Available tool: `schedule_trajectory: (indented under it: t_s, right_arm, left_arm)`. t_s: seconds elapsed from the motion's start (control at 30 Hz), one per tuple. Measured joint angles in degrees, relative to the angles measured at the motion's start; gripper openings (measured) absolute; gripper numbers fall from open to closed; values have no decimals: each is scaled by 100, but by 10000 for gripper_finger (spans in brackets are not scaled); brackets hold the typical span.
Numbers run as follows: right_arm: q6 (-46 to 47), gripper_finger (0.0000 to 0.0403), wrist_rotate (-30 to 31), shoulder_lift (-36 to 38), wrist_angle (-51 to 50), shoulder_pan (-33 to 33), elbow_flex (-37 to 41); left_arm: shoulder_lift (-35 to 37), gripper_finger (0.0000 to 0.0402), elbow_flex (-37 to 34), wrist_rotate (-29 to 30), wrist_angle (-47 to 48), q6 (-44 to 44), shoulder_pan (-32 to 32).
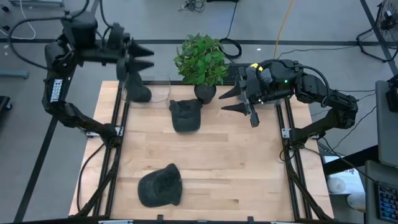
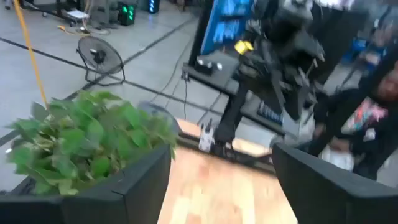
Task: Pick & Place hat
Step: Put the bottom black cap into the left transparent bin
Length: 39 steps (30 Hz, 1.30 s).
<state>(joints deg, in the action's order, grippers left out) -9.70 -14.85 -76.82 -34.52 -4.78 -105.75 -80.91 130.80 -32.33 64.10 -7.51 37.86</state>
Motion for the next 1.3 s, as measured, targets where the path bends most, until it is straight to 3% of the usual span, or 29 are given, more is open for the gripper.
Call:
schedule_trajectory:
  t_s: [0.3,0.6,1.0,1.3]
  right_arm:
    - [154,144,-13,0,0,0,0]
    - [454,144,-20,0,0,0,-2]
    - [598,144,-42,0,-2,0,0]
    - [600,144,-47,-2,-6,0,-2]
  left_arm:
    - [176,248,0,1947,610,440,-1627]
    - [180,229,-4,2740,777,-199,-3063]
    - [70,224,-9,2949,1672,-3592,-4447]
    - [-18,213,-482,3021,1853,-4835,-4998]
